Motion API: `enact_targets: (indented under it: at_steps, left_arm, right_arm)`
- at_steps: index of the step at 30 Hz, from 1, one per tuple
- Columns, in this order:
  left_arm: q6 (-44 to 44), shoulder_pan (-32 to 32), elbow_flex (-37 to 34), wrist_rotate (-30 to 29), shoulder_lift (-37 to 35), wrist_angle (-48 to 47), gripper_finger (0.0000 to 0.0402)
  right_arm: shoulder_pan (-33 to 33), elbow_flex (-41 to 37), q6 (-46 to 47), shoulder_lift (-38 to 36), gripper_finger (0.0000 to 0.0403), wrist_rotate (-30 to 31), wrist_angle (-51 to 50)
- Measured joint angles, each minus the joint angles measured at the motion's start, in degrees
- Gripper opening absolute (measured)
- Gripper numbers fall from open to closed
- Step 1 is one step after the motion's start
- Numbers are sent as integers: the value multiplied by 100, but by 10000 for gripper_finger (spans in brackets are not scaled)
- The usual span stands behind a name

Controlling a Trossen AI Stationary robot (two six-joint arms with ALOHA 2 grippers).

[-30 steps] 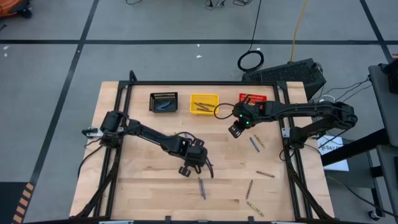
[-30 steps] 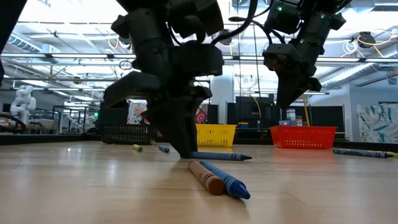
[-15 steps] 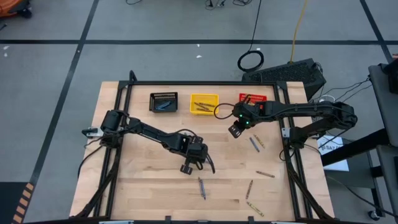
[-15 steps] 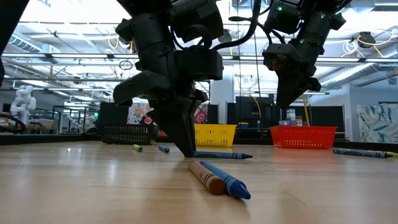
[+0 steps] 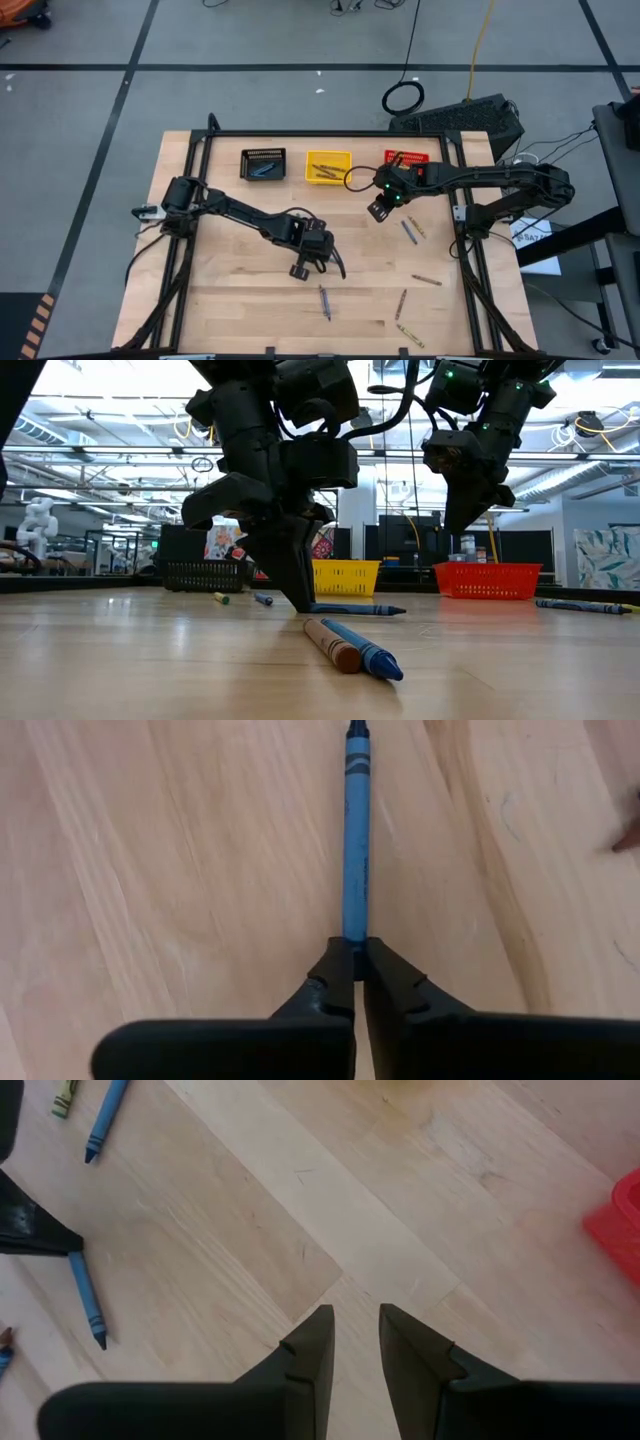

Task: Sort crayons
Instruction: Put the crayon into the black bin

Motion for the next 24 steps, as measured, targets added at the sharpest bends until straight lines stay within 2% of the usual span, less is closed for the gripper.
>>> enact_targets:
  at_steps: [9, 18, 24]
  left_arm:
    - [-7, 0, -13, 22, -422, -164, 3]
    - [-2, -7, -14, 125, -433, -260, 1]
    - [-2, -16, -33, 125, -418, 220, 0]
  right_arm:
    - [0, 0, -1, 2, 71, 0, -4]
    - [0, 0, 12, 2, 71, 2, 0]
    - [1, 0, 14, 2, 71, 2, 0]
